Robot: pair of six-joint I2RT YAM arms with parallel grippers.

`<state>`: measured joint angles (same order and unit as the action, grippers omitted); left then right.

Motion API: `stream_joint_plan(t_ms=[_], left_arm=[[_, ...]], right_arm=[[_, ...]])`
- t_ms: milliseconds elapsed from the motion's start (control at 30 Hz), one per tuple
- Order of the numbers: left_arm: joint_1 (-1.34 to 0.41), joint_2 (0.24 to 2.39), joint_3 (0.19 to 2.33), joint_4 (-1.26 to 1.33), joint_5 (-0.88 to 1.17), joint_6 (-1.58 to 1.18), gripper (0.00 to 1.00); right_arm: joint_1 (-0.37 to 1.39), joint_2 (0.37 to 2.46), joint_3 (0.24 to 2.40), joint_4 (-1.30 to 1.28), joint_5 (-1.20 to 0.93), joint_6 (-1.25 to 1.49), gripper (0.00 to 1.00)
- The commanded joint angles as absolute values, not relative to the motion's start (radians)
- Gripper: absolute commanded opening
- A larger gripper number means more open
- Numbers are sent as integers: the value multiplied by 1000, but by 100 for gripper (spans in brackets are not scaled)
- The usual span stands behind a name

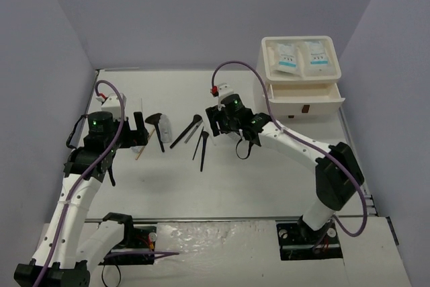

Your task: Organize the makeup

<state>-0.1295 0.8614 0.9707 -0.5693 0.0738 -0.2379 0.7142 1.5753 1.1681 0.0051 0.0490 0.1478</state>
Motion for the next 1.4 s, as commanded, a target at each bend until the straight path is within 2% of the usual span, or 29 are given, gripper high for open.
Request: stream_joint_plan(t_ms=[0,300,733,900,1133,1367], left_arm=[[-122,872,991,-522,65,-241,94],[-120,883,995,-528,72,-242,94],[-118,894,998,-528,98,-249,94],[-115,893,997,-528,101,-249,94],[-114,891,997,-528,103,-252,94],[-114,893,997,-525,101,-253,94]], right_arm=[[710,1728,1303,108,87,118,61],[707,2016,1510,115,56,97,46],[696,2215,1619,140,86,96,30],[688,2244,1616,150,80,99,22],[672,2240,1611,155,78,94,1],[672,2087,1600,154,89,69,0]])
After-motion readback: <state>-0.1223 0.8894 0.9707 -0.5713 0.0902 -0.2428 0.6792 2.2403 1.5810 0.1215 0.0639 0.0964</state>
